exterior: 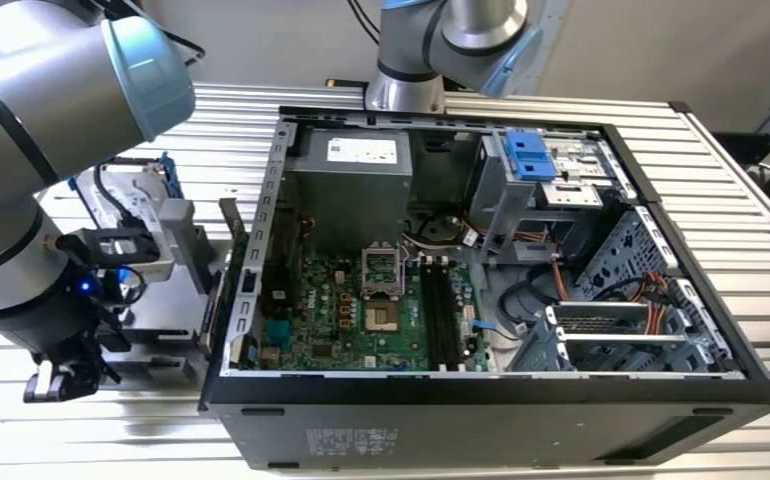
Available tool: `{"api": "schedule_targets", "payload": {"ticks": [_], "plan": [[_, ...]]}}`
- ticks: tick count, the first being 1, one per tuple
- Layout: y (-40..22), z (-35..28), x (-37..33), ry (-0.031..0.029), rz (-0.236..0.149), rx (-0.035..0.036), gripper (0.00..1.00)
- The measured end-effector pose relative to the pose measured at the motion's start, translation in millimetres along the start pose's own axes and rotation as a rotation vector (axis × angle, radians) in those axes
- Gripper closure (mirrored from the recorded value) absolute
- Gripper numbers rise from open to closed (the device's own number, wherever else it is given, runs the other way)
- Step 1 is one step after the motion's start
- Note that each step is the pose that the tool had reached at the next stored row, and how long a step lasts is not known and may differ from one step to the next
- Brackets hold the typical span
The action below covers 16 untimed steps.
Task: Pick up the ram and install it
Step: 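Pick up the ram and move it above insertion slot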
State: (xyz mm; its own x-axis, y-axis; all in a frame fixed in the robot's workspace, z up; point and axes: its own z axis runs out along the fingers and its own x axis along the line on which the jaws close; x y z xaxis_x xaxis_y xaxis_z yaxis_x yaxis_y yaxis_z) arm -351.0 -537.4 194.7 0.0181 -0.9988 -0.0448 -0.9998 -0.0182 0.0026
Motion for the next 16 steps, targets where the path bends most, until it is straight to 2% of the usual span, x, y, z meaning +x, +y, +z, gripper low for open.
{"api": "schedule_targets", "payload": {"ticks": [10,11,16], "plan": [[0.1,0.1,-0.1,0.0,0.0,-0.0003,0.0],[0.1,0.1,-0.1,-0.0001,0.0,-0.0003,1.0],[0.1,0.1,-0.1,-0.0001,0.0,-0.0005,1.0]]}}
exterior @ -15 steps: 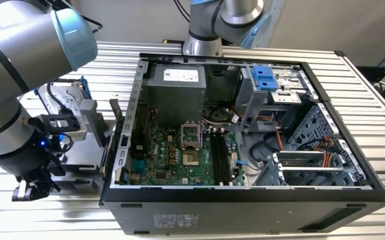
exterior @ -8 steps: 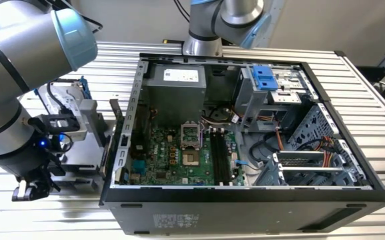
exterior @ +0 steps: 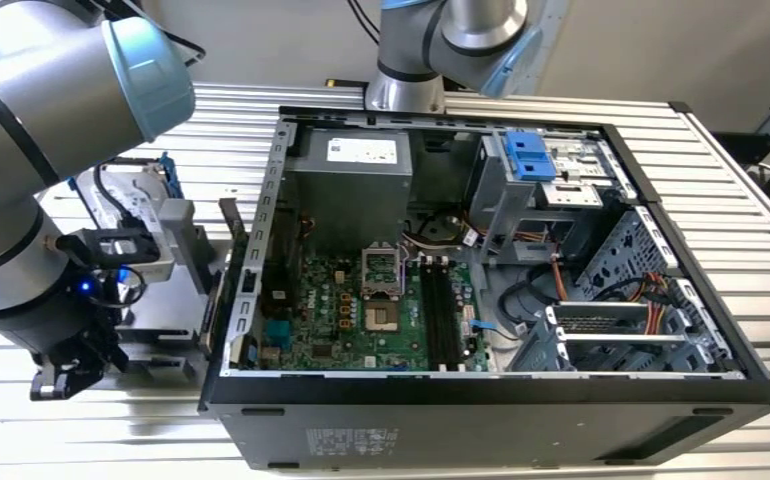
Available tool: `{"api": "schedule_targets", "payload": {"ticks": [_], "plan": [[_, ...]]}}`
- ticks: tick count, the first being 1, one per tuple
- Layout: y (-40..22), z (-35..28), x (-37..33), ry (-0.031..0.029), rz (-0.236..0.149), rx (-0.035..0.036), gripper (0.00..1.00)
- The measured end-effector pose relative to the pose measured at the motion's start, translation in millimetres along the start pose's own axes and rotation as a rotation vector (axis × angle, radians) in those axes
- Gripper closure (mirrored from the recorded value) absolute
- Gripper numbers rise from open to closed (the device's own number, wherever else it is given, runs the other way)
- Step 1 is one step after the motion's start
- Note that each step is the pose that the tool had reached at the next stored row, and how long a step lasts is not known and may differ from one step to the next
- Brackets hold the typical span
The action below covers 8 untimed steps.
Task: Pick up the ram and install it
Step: 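Pick up the ram and move it above insertion slot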
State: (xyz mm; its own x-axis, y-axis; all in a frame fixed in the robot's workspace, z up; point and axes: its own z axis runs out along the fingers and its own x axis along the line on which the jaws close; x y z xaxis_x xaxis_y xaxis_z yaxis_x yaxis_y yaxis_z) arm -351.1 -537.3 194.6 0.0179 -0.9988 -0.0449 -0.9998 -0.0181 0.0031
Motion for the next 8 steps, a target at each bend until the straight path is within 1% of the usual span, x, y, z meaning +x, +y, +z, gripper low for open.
{"api": "schedule_targets", "payload": {"ticks": [8], "plan": [[0.0,0.0,0.0,0.0001,0.0,-0.0002,1.0]]}}
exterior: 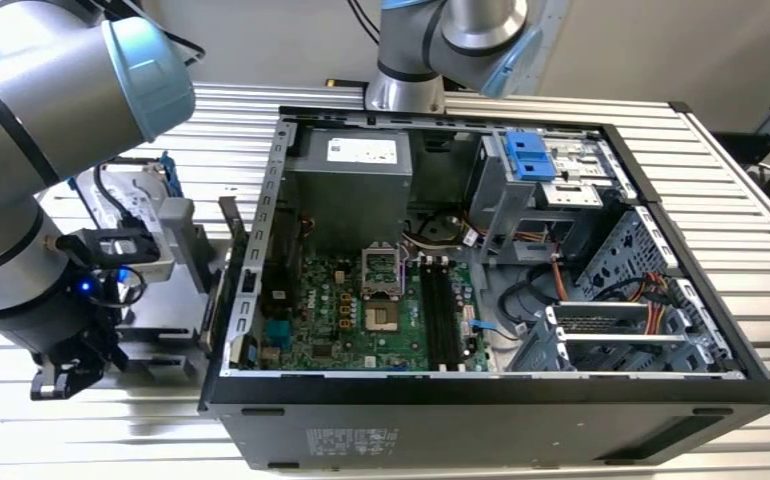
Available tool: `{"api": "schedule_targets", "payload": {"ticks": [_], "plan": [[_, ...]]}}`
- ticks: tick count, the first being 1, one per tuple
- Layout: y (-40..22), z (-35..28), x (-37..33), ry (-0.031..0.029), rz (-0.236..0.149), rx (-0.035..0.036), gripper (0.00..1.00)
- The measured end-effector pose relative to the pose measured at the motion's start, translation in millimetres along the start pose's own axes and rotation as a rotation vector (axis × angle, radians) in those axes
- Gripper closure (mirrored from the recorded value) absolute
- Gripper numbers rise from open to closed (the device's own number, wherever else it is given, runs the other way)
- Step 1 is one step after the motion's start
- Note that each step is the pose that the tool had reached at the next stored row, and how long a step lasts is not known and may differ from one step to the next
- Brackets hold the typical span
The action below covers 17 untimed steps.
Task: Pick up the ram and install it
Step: 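Pick up the ram and move it above insertion slot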
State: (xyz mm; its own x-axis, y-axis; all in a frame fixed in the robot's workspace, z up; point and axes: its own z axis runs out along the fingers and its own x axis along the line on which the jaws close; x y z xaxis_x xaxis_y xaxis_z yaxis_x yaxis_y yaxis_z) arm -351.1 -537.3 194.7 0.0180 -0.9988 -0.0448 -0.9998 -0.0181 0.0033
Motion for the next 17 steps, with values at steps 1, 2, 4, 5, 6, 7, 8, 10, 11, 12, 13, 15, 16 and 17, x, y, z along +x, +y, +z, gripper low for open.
{"api": "schedule_targets", "payload": {"ticks": [1,2,4,5,6,7,8,10,11,12,13,15,16,17], "plan": [[0.0,0.0,0.0,0.0,0.0,0.0,1.0],[0.0,0.0,0.0,0.0,0.0,-0.0001,1.0],[0.0,0.0,0.0,0.0,0.0,-0.0001,1.0],[-0.1,-1.0,0.0,-0.0002,0.0,0.0001,1.0],[-0.1,-3.9,-0.2,-0.0004,0.002,0.0002,1.0],[-0.1,-8.3,-0.3,-0.0001,0.004,0.0001,1.0],[-0.1,-13.0,-0.6,0.0,0.005,0.0001,1.0],[0.0,-22.1,-1.0,0.0,0.005,0.0,1.0],[0.0,-26.9,-1.2,0.0,0.005,0.0001,1.0],[0.0,-31.5,-1.4,-0.0001,0.005,0.0002,1.0],[0.1,-36.0,-1.6,-0.0001,0.005,0.0001,1.0],[0.1,-45.0,-2.0,0.0,0.005,0.0001,1.0],[0.1,-49.6,-2.2,0.0,0.005,0.0001,1.0],[0.1,-54.0,-2.4,0.0,0.005,0.0,1.0]]}}
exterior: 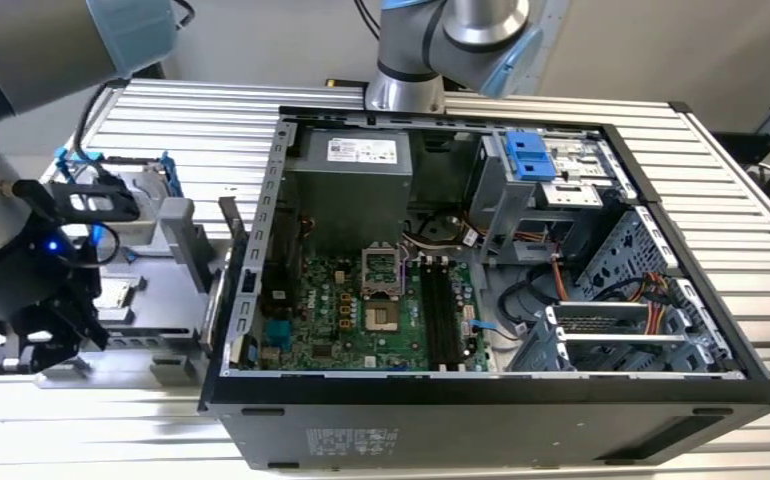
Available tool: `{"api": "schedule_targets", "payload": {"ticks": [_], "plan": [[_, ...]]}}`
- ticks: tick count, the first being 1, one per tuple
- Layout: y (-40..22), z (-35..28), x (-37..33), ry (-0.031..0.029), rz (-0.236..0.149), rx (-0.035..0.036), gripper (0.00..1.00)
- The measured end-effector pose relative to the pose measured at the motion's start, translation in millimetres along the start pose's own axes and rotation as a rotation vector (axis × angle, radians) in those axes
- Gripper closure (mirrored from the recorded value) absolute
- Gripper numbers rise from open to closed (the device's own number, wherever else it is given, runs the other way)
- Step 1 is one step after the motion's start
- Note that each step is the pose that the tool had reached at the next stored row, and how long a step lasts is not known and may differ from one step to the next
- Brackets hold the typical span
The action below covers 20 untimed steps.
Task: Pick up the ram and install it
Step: 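Pick up the ram and move it above insertion slot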
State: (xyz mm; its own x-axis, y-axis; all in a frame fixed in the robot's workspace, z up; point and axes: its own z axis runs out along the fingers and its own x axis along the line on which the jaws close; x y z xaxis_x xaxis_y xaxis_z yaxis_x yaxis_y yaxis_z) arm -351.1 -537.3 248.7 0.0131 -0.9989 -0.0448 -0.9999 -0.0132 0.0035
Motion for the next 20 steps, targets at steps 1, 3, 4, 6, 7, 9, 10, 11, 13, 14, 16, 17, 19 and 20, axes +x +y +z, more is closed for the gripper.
{"api": "schedule_targets", "payload": {"ticks": [1,3,4,6,7,9,10,11,13,14,16,17,19,20], "plan": [[0.0,-4.5,-0.2,0.0,0.0,0.0,1.0],[0.0,-13.9,-0.6,0.0,0.0,0.0,1.0],[0.0,-18.4,-0.8,0.0,0.0,0.0001,1.0],[0.0,-27.3,-1.2,0.0,0.0,0.0,1.0],[0.1,-32.1,-1.4,-0.0001,0.0,0.0001,1.0],[0.1,-41.2,-1.9,0.0,0.0,0.0,1.0],[0.0,-45.3,-2.2,-0.0001,0.0,0.0001,1.0],[0.0,-49.3,-2.7,-0.0002,0.0,0.0001,1.0],[0.1,-58.2,-3.2,-0.0003,0.0,0.0001,1.0],[0.2,-62.5,-3.5,-0.0005,0.0,0.0001,1.0],[0.2,-71.5,-3.9,-0.0004,0.0,0.0001,1.0],[0.2,-76.0,-4.1,-0.0004,0.0,0.0001,1.0],[0.3,-85.3,-4.5,-0.0004,0.0,0.0001,1.0],[0.3,-89.7,-4.7,-0.0004,0.0,0.0001,1.0]]}}
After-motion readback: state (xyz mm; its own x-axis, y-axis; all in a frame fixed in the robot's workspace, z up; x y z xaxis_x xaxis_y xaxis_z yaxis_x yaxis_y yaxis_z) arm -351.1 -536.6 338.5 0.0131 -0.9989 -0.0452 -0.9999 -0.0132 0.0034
